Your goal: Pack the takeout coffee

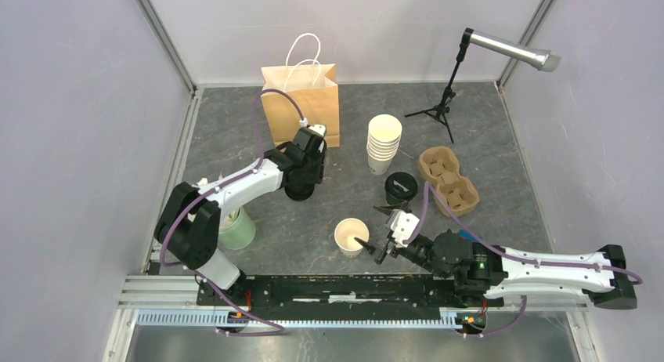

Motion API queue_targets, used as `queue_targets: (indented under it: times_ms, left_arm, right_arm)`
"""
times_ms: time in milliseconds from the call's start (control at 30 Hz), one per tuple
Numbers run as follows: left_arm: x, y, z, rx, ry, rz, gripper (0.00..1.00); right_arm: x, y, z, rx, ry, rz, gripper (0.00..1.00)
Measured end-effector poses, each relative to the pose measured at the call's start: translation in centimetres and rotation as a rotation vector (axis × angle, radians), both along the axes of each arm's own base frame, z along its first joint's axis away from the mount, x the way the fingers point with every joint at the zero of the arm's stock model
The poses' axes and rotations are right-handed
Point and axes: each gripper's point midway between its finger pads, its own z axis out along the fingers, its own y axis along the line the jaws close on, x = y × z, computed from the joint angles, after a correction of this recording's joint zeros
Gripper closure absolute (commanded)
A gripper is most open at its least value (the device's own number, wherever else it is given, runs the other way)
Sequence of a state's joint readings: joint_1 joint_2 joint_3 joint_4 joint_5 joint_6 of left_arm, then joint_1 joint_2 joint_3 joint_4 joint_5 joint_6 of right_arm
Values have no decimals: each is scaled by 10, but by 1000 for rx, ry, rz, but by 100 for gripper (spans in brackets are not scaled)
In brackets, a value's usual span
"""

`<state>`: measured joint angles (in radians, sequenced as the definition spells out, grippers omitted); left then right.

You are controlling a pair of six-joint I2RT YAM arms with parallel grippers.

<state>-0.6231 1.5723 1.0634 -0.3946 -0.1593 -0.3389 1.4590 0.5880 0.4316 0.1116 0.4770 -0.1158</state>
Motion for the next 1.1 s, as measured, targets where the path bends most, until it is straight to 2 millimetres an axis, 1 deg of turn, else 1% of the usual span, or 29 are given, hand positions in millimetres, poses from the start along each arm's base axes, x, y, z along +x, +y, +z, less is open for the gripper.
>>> queue_targets:
  times_ms: [200, 367, 533, 700, 767, 833, 900, 1000, 1100]
  left_arm:
    - [2, -2, -10, 39, 6, 1, 59]
    - [3, 0, -14, 72, -1, 10, 75]
    - [4, 0, -14, 79, -10, 11, 97]
    - [0, -6, -12, 70, -9, -8, 98]
    - [-3, -10, -4, 52, -17, -24, 98]
    - [-6, -14, 8, 28, -30, -37, 98]
    - [-9, -17, 24, -4, -54, -43, 98]
    - [-14, -20, 50, -72, -87, -51, 98]
    - [-27, -25, 74, -170, -99, -65, 98]
  right_arm:
    - [1, -2, -3, 1, 3, -6, 10]
    - [1, -3, -1, 8, 2, -8, 10]
    - [2, -4, -5, 1, 2, -14, 10]
    - [2, -5, -8, -7, 2, -18, 9]
    - [2, -4, -12, -16, 3, -18, 9]
    - [2, -4, -15, -24, 4, -18, 9]
    - [2, -3, -16, -27, 4, -18, 9]
    - [2, -2, -16, -22, -1, -15, 6]
    - [2, 0, -18, -14, -10, -9, 3]
